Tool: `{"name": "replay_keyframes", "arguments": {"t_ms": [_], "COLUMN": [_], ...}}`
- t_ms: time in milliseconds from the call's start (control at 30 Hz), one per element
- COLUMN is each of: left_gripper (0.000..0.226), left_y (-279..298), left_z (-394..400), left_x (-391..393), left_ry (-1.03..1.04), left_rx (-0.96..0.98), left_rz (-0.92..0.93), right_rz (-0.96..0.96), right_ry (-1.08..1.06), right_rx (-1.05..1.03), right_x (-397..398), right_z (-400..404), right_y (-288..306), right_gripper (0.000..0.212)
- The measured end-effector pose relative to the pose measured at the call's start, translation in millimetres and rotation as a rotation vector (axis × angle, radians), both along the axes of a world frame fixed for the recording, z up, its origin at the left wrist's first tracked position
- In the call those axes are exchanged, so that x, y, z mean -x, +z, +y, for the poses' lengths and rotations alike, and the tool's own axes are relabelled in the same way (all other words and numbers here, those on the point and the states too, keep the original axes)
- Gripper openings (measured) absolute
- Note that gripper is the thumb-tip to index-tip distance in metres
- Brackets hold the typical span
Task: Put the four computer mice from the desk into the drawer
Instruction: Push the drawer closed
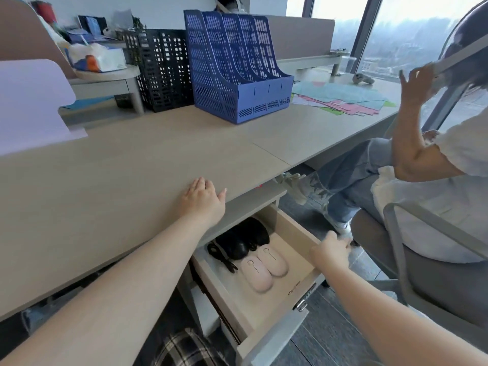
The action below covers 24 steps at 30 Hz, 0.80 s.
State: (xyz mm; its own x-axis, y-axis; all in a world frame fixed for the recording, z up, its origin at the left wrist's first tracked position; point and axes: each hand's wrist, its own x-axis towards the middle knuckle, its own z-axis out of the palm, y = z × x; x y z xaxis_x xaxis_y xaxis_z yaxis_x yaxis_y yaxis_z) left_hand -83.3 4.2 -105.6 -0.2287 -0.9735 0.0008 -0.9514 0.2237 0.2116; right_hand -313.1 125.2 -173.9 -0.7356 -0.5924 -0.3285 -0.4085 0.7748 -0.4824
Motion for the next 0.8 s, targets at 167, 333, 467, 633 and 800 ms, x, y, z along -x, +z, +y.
{"name": "replay_keyframes", "arguments": {"t_ms": [167, 333, 467, 633, 800], "left_gripper": [0.061, 0.062, 0.062, 0.062, 0.062], "left_y": [0, -2, 0, 0, -2], "left_z": [-23, -40, -50, -62, -67], "left_x": [2, 3, 6, 6, 7], "left_ry": [-0.035, -0.080, -0.095, -0.114, -0.115], "left_rx": [-0.006, -0.019, -0.018, -0.017, -0.006], "left_rz": [-0.005, -0.035, -0.037, -0.030, -0.025], "right_rz": [-0.125, -0.187, -0.216, -0.308, -0.501], "right_ry": [-0.081, -0.187, -0.141, -0.175, -0.167], "right_rx": [0.192, 0.261, 0.275, 0.409, 0.514], "right_x": [-11, -24, -47, -64, -79], "right_z": [-32, -62, -77, -92, -100], "right_y": [-7, -19, -17, -24, -33], "right_gripper": [0.074, 0.045, 0.038, 0.041, 0.041]}}
